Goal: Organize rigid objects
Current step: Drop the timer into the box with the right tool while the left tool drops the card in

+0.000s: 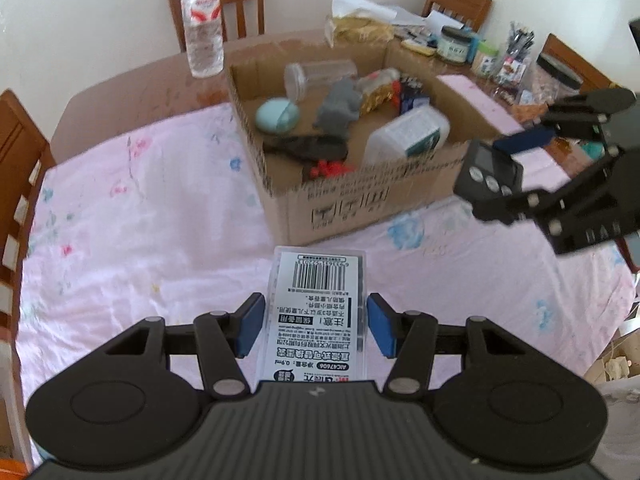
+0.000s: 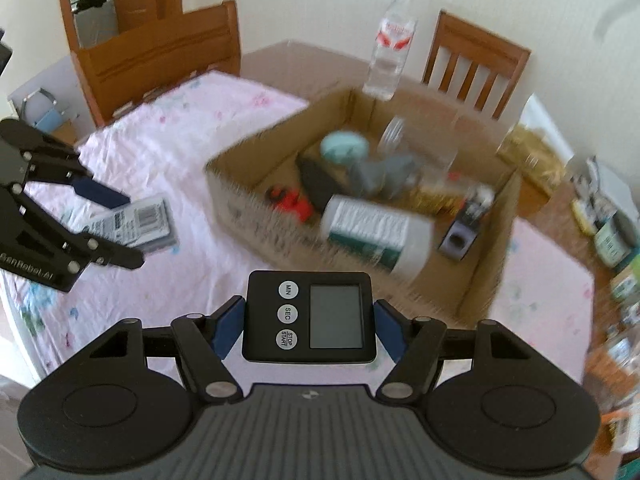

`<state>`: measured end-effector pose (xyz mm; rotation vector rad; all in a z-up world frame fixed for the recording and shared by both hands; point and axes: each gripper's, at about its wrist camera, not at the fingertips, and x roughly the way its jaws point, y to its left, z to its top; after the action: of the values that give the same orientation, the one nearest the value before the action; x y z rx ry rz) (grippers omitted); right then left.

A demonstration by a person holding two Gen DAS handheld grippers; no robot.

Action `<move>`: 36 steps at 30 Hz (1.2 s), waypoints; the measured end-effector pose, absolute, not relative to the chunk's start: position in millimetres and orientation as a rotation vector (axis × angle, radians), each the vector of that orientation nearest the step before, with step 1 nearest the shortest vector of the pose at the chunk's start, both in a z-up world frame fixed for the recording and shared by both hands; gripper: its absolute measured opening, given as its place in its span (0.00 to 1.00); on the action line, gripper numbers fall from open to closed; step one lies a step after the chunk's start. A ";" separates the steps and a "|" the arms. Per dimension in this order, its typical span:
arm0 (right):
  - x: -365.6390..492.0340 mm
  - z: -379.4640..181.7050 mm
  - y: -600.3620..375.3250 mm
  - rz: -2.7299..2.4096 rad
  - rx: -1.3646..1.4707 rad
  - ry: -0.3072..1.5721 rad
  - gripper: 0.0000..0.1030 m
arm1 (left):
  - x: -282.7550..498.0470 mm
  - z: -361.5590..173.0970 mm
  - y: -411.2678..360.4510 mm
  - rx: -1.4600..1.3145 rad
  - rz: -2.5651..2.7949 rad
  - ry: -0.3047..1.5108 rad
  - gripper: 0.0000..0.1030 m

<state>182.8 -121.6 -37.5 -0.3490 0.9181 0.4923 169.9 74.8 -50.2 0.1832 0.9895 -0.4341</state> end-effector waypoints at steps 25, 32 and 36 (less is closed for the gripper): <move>258.9 -23.0 -132.9 0.339 -0.203 0.870 1.00 | 224.5 -15.5 57.1 0.223 -0.461 0.868 0.53; 234.8 -17.6 -139.6 0.255 -0.179 0.898 1.00 | 255.4 -10.6 40.1 0.227 -0.463 0.845 0.54; 222.5 -13.9 -145.2 0.213 -0.162 0.896 1.00 | 282.5 -18.4 28.6 0.183 -0.441 0.863 0.54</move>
<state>222.5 -145.2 -13.9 -0.1620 0.8960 0.2131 282.5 28.6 -18.4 0.1833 0.8625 -0.4406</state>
